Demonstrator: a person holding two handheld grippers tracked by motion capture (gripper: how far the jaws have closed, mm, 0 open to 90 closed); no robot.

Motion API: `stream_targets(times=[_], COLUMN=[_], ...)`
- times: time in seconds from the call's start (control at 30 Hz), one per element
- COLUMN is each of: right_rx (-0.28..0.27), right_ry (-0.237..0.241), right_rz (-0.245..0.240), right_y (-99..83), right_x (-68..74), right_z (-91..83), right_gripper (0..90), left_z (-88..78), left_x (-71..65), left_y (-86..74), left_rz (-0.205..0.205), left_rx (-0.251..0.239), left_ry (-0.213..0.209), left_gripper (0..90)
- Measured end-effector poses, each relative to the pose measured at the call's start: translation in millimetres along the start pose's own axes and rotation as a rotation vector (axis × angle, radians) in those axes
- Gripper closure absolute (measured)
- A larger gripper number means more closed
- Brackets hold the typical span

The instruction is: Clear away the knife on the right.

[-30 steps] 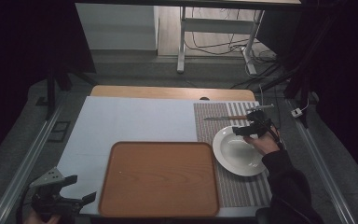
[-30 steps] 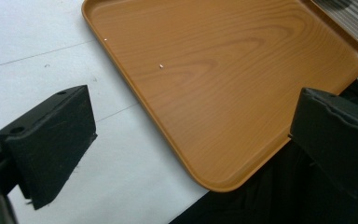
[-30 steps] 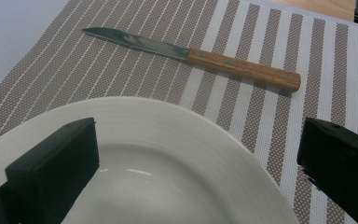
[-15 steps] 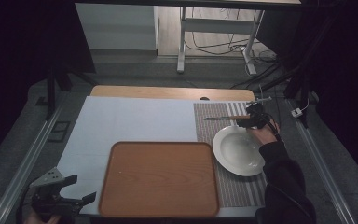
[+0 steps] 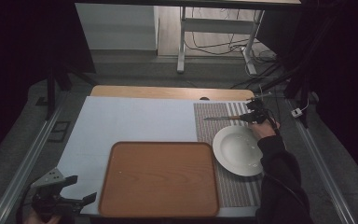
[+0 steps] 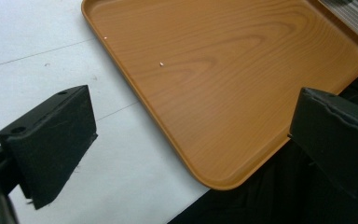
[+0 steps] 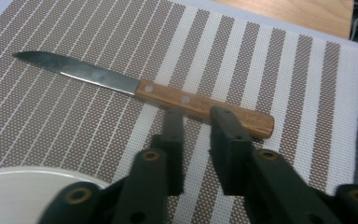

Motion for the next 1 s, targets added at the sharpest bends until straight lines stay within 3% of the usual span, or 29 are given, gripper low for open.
stream_targets(times=[0.1,0.27,0.5,0.67,1.0], right_rx=[0.004,-0.004,-0.006,0.012,0.039], right_ry=[0.013,0.016,0.003,-0.040,-0.071], right_rz=[-0.002,-0.009,0.053,0.048,0.047], right_y=[1.9,8.2,18.4,22.7,19.9], right_x=[-3.0,-5.3,-10.2,-15.5,-24.7], right_z=[5.3,11.2,21.3,32.3,38.5], right_gripper=[89.7,90.0,90.0,90.0,90.0], left_z=[0.0,-0.1,-0.1,-0.5,-0.8], left_x=[-0.4,-0.5,-0.6,-0.1,-0.2], left_y=[-0.1,-0.3,-0.4,-0.7,-1.2], left_rz=[-0.001,0.000,0.000,-0.002,-0.002], left_rx=[0.000,-0.004,-0.001,-0.002,-0.005], left_ry=[0.000,0.002,0.003,0.004,0.008], left_gripper=[0.4,0.5,0.5,0.5,0.6])
Point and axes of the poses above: each handheld gripper's, and its own axes: z roughly forward along the jaws, y roughly out of its top, x roughly to its left, the point moved 6 cm from there along z, roughly forward along the jaws, and after that the axes turned 6 degrees about x, right-handed, at the moved point
